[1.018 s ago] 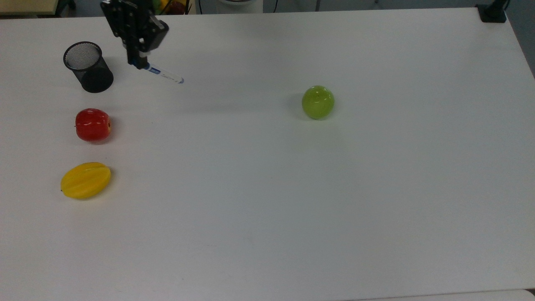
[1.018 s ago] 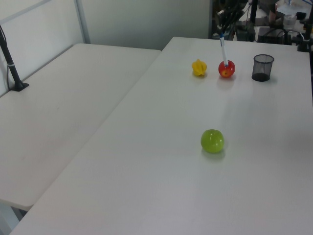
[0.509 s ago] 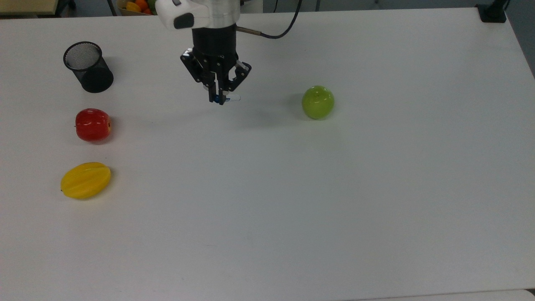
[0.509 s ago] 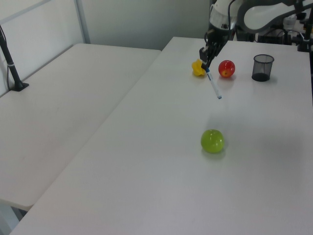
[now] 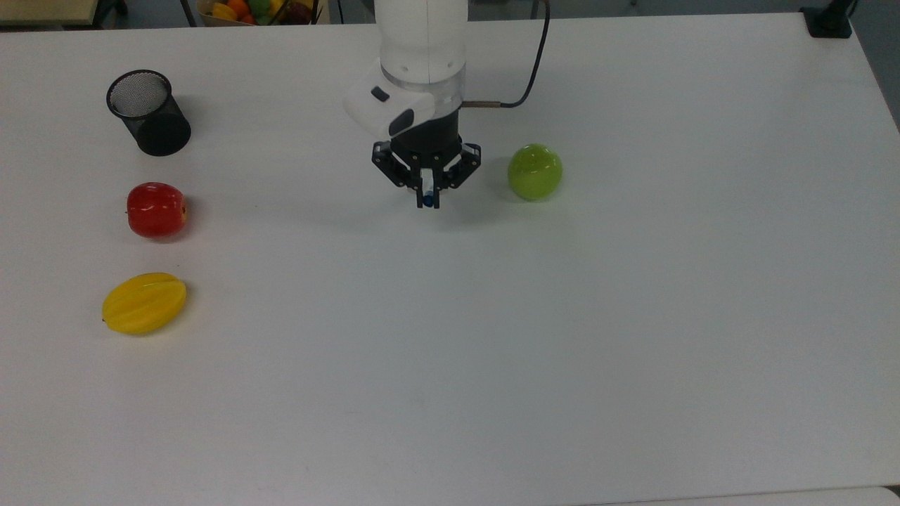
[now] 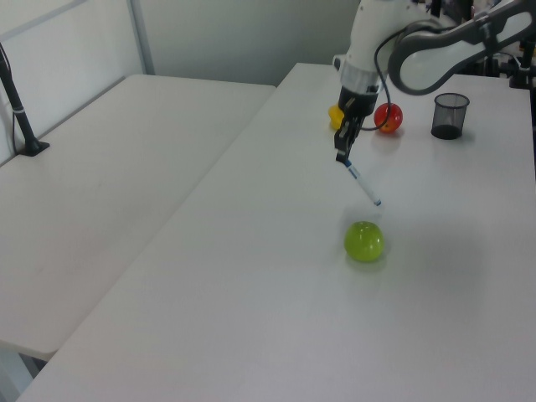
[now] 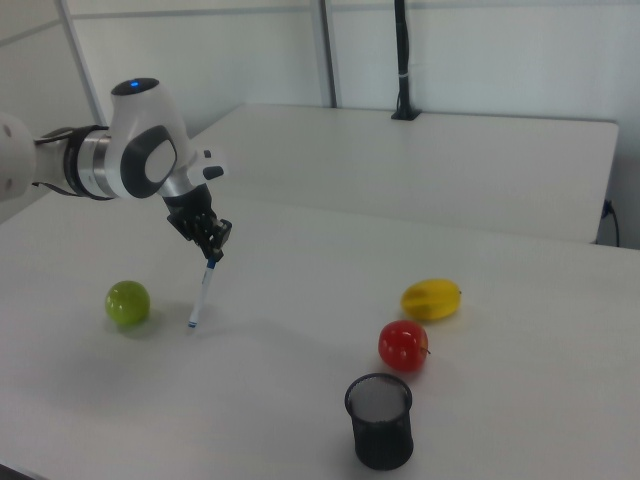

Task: Take marker pen
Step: 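Carry the marker toward the green apple and lower it to the table, then open the gripper to release the marker and raise it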

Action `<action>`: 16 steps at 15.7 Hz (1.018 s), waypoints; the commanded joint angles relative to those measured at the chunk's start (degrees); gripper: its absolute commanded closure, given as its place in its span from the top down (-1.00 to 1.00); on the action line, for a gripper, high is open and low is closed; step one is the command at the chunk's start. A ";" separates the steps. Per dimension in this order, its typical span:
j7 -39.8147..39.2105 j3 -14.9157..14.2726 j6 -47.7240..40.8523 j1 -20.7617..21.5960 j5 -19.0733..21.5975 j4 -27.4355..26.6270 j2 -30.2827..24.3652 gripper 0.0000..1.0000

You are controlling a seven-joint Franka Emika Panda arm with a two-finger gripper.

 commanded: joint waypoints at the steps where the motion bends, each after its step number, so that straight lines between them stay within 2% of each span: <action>1: -4.64 -0.46 -1.20 1.48 2.87 4.39 4.91 -1.00; 8: -7.01 -0.55 -0.32 3.51 2.00 5.35 9.13 -0.98; 10: -7.88 -0.55 -0.14 3.68 1.91 5.35 9.93 -0.91; 11: -8.15 -0.55 0.56 3.77 1.99 5.35 9.93 -0.80; 13: -8.15 -0.55 2.84 3.68 2.08 5.35 9.93 -0.32; 14: -8.15 -0.63 3.02 3.68 2.17 5.27 9.84 0.04; 16: -8.24 -0.63 3.02 3.77 1.73 5.18 9.75 0.99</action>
